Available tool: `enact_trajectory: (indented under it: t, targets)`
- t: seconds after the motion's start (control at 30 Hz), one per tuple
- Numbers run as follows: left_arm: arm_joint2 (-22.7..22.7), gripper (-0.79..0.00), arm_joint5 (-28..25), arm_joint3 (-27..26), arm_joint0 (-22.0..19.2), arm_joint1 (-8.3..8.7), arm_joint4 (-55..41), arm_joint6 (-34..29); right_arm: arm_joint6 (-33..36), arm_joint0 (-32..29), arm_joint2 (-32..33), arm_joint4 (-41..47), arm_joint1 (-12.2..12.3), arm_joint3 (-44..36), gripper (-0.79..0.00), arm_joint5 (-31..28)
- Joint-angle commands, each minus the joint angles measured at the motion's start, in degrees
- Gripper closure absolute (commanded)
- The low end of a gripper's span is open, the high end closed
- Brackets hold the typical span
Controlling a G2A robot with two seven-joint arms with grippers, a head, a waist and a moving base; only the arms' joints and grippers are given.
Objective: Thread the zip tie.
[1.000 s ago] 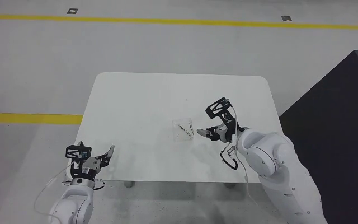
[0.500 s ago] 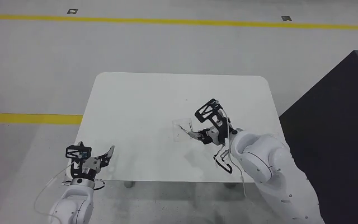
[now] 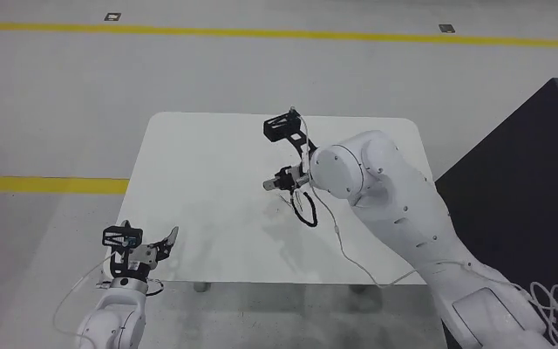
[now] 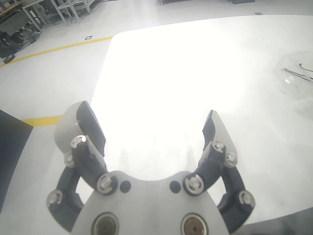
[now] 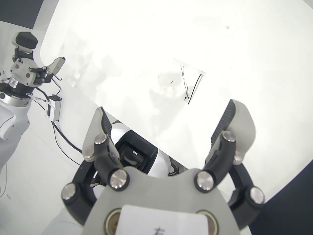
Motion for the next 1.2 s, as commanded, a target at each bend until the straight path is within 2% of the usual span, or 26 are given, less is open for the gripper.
enact_trajectory:
  t: [0.0, 0.3, 0.37, 0.4, 0.47, 0.57, 0.67, 0.8, 0.83, 1.0, 1.17]
  targets:
    - [0.0, -0.785, 0.0, 0.0, 0.0, 0.0, 0.0, 0.0, 0.1, -0.2, 0.1, 0.0, 0.0, -0.2, -0.785, -0.1]
    - [0.0, -0.785, 0.0, 0.0, 0.0, 0.0, 0.0, 0.0, 0.1, -0.2, 0.1, 0.0, 0.0, -0.2, -0.785, -0.1]
    - [0.0, -0.785, 0.0, 0.0, 0.0, 0.0, 0.0, 0.0, -0.6, -0.5, -1.9, -4.8, 0.1, 0.4, -0.785, -0.6]
    - [0.0, -0.785, 0.0, 0.0, 0.0, 0.0, 0.0, 0.0, 0.4, 0.4, -4.2, -11.3, 0.0, 2.8, -0.785, -0.4]
    - [0.0, -0.785, 0.0, 0.0, 0.0, 0.0, 0.0, 0.0, 1.1, 2.2, -6.8, -17.2, -1.1, 7.7, -0.785, -1.0]
    - [0.0, -0.785, 0.0, 0.0, 0.0, 0.0, 0.0, 0.0, 3.5, 5.7, -8.0, -13.6, -3.7, 13.2, -0.785, -3.5]
    - [0.0, -0.785, 0.0, 0.0, 0.0, 0.0, 0.0, 0.0, 3.5, 9.3, -12.4, -14.2, -6.0, 18.7, -0.785, -3.5]
    - [0.0, -0.785, 0.0, 0.0, 0.0, 0.0, 0.0, 0.0, 3.5, 12.7, -16.7, -9.9, -9.2, 25.3, -0.526, -3.5]
    - [0.0, -0.785, 0.0, 0.0, 0.0, 0.0, 0.0, 0.0, 3.5, 13.5, -17.8, -9.3, -9.9, 27.6, -0.425, -3.5]
    - [0.0, -0.785, 0.0, 0.0, 0.0, 0.0, 0.0, 0.0, 3.5, 17.8, -22.4, -4.3, -13.9, 38.3, -0.351, -3.5]
    - [0.0, -0.785, 0.0, 0.0, 0.0, 0.0, 0.0, 0.0, 3.5, 19.7, -25.6, -2.1, -16.9, 44.8, -0.36, -4.3]
